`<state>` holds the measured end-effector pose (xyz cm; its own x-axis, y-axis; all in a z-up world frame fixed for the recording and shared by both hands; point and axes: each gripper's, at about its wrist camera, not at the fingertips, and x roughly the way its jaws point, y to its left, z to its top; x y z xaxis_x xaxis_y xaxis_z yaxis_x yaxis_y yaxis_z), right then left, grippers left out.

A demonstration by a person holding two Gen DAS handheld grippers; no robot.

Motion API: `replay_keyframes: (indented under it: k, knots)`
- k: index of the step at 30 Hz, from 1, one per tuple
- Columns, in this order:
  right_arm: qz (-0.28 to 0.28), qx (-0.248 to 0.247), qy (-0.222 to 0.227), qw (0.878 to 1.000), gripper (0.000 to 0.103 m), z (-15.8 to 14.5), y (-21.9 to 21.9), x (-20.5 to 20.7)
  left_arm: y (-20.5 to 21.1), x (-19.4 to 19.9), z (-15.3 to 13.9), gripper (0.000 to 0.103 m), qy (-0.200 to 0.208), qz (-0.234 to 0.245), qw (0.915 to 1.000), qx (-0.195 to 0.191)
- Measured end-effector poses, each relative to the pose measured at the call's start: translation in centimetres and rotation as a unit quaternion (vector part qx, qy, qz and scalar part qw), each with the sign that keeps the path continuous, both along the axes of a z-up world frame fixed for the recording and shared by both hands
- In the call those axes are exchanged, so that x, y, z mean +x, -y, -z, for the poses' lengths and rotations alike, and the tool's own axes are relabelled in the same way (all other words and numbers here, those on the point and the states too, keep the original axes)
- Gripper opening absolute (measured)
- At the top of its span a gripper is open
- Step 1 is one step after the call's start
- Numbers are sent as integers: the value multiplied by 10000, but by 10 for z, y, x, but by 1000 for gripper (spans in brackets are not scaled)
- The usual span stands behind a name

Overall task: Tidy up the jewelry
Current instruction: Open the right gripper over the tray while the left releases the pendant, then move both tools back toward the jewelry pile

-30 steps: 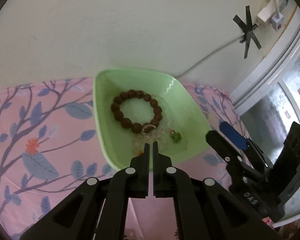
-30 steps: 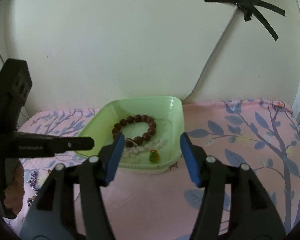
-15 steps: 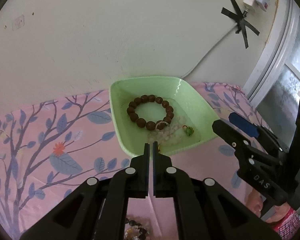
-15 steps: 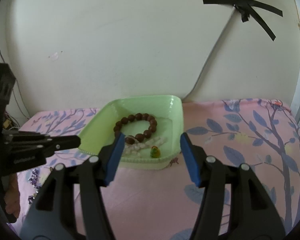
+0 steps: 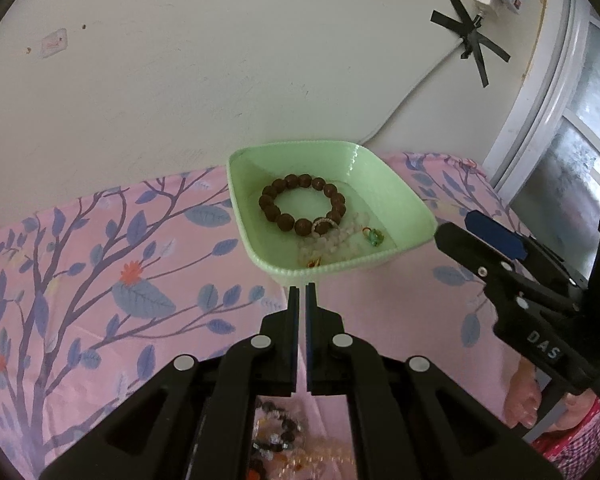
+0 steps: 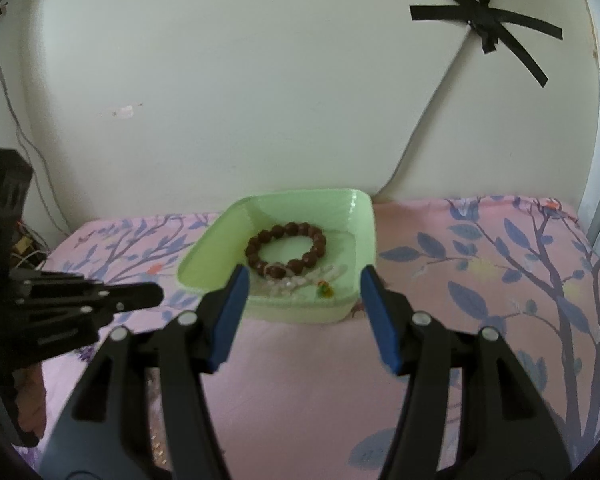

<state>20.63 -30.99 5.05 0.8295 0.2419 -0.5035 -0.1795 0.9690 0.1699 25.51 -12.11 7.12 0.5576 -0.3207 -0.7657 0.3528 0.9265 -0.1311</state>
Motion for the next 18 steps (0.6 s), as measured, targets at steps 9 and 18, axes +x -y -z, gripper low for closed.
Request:
replay_keyframes:
  k: [9, 18]
  knots:
    - [-453, -59, -363, 9983, 56, 12, -21, -58, -35, -46, -1, 0, -47, -45, 9999, -131]
    - [-1068, -112, -719, 9916, 56, 41, -61, -107, -111, -105, 10, 0, -68, -435, 9986, -301]
